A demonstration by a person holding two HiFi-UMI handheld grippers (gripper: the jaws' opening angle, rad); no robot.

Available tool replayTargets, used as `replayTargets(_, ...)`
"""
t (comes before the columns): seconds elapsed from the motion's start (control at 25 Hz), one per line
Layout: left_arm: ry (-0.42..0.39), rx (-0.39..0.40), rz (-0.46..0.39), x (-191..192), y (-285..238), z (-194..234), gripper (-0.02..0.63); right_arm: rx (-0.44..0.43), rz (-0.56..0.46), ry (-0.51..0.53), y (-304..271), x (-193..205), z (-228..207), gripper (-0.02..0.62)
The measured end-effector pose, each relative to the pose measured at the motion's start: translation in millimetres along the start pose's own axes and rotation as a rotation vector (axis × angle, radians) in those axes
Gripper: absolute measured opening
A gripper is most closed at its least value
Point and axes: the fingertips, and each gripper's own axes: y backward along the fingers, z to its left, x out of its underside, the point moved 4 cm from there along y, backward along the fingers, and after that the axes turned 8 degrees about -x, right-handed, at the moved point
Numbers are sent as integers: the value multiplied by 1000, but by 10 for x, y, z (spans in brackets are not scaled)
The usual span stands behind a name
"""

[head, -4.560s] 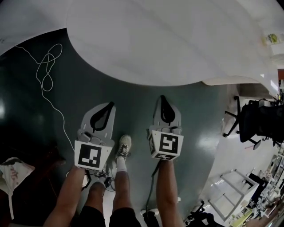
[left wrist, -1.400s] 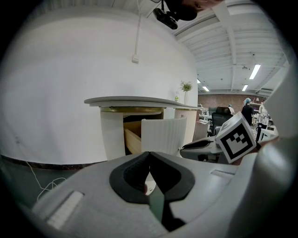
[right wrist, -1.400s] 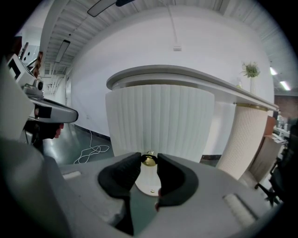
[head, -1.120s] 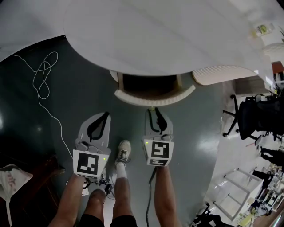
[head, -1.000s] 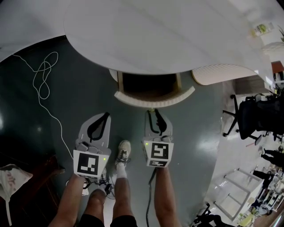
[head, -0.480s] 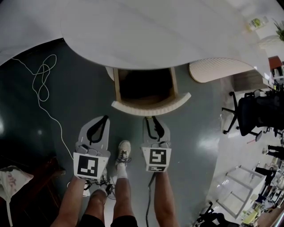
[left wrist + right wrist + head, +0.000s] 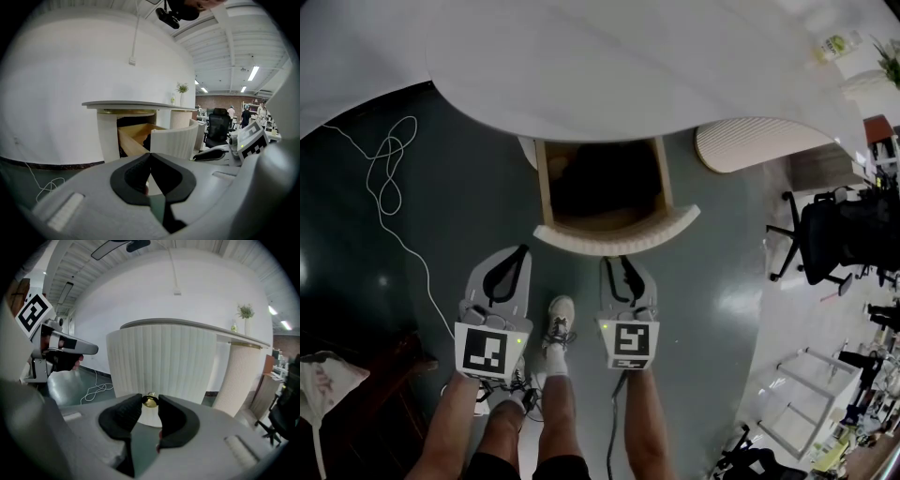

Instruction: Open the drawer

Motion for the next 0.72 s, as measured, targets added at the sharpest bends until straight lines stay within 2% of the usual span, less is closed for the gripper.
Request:
replayTargets(0.44,-11,9,0,19,0,5,9,14,19,1,-3,1,-9,120)
replayTargets(0.48,-12,11,1,13,-2,4,9,13,22,-6,-7,3,-15,127)
replayTargets(0.56,-11,15,2,-7,-4,3,9,6,13,-20,-20,-1,-19,219)
replayTargets(0.72,-14,23,-5,-43,17,10,9,29,0,-30,9,-45,-23,239)
